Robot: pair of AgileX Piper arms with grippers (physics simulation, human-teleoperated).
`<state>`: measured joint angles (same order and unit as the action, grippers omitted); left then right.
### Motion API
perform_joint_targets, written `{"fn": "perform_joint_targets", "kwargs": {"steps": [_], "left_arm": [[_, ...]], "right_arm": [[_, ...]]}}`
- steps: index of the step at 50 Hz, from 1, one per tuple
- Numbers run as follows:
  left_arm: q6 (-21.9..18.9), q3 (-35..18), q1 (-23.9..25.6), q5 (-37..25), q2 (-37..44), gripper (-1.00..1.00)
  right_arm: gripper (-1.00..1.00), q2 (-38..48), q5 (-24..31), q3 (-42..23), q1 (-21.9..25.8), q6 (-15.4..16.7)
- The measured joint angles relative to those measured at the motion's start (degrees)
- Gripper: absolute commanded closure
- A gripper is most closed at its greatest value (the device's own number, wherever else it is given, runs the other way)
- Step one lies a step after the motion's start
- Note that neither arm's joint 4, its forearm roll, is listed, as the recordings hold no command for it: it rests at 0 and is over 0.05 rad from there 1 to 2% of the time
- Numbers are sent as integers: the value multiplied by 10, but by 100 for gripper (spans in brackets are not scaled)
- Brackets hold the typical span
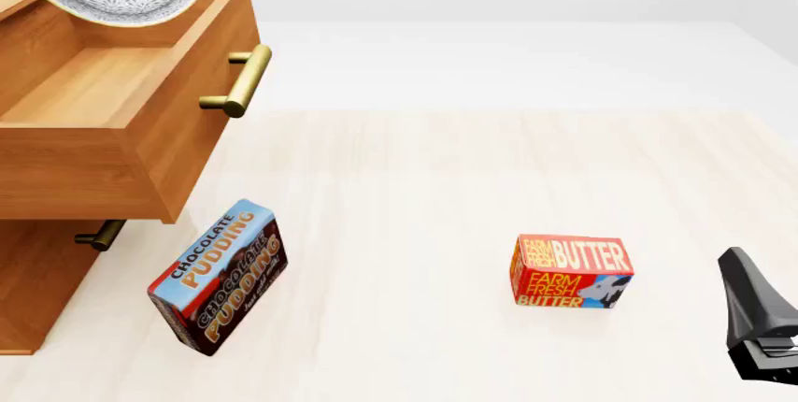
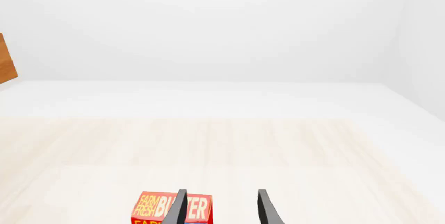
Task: Put the bowl in the top drawer of the cabinet.
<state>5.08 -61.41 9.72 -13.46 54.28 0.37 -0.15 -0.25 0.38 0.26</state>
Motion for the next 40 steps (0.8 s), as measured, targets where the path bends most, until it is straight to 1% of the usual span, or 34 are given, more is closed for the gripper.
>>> {"fn": "perform_joint_targets", "kwargs": {"steps": [15,28,40], "left_arm": [[34,-23,-57,8,56,100],[67,-34,-83,10,99,100],[83,-39,-106,17,137,100]], "right_arm": [[-100,0,0,0,0,0],[-100,0,0,0,0,0],[-100,0,0,0,0,0]]}}
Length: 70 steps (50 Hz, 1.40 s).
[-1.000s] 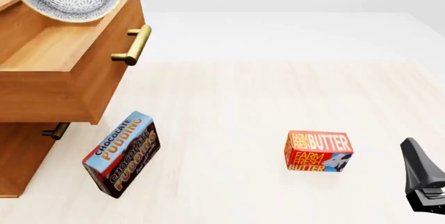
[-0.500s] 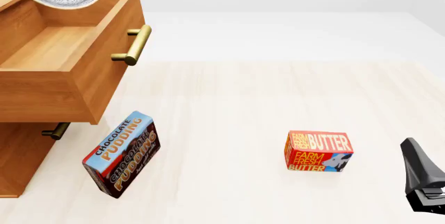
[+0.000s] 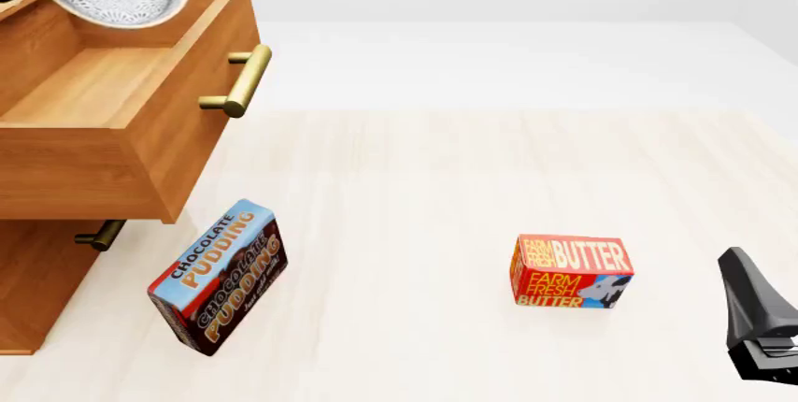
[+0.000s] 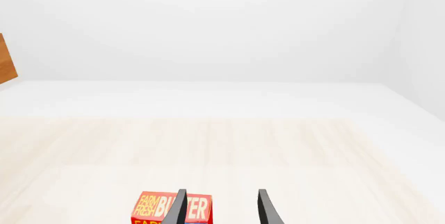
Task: Put the bowl in the top drawer of the cabinet.
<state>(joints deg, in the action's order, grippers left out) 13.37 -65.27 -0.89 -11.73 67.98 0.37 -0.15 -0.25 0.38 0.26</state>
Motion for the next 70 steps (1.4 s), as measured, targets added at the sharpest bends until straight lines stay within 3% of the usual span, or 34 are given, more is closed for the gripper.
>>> {"fn": "perform_joint_targets", "kwargs": {"steps": [30,70], "left_arm": [[9,24,-49,37,61,100],[7,59,-73,78,90,100]], "right_arm": [[-100,0,0,0,0,0],[-100,0,0,0,0,0]]}}
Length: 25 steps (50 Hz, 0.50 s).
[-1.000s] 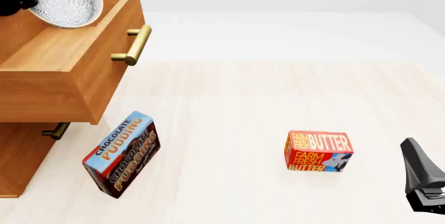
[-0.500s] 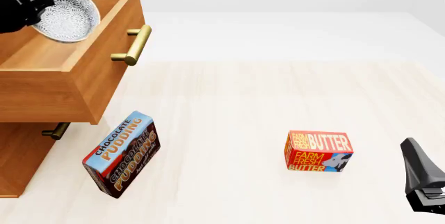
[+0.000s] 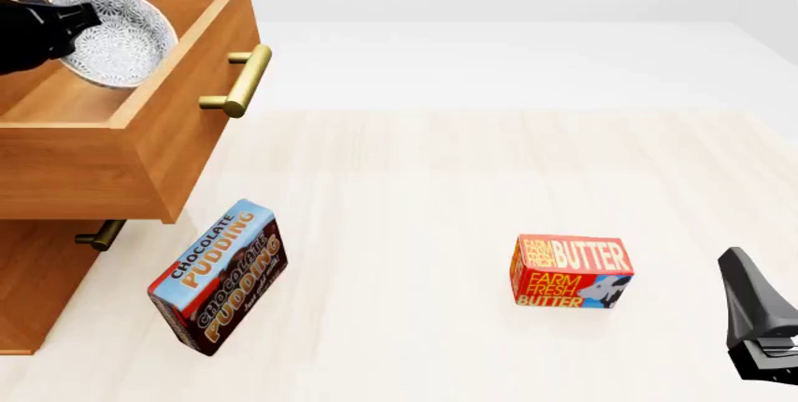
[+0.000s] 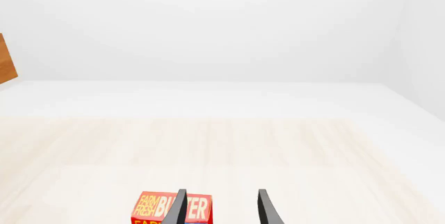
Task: Put the bowl in the top drawer of the cabinet.
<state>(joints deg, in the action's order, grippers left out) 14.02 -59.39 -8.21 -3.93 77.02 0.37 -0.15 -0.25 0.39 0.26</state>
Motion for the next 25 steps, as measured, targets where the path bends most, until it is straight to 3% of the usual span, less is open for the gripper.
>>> {"fn": "perform_joint_targets", "kwargs": {"steps": [8,9,25], "left_arm": [[-1,2,1,2,1,100],[-1,3,1,2,1,-100],[-13,3,1,1,5,-100]], "right_arm": [[-100,0,0,0,0,0],[-100,0,0,0,0,0],[-100,0,0,0,0,0]]}}
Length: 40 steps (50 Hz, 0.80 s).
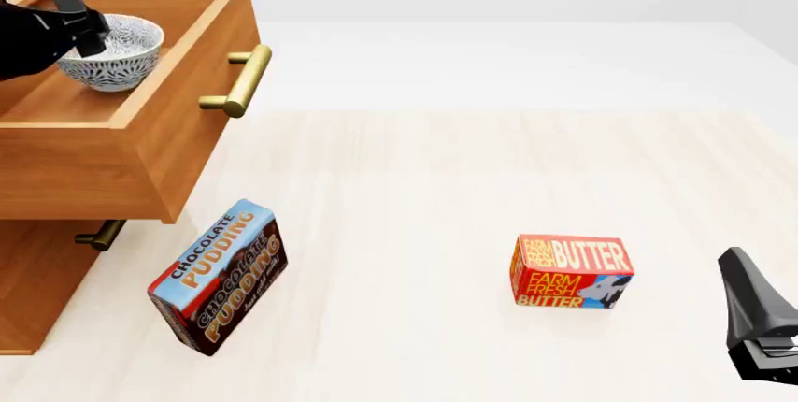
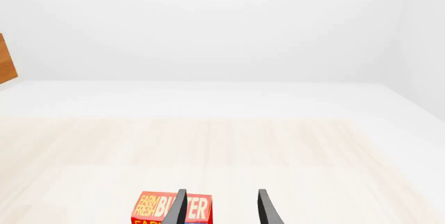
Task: Put the bowl in the top drawer of the cabinet.
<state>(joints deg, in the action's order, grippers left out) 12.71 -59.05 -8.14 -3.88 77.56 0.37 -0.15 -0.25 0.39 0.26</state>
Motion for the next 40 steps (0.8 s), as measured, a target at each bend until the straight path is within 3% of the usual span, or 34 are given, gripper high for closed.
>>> {"fn": "perform_joint_targets", "kwargs": {"steps": [40], "left_arm": [[-28,17,-1,-16,-68,-100]], "right_arm": [[-100,0,0,0,0,0]]}}
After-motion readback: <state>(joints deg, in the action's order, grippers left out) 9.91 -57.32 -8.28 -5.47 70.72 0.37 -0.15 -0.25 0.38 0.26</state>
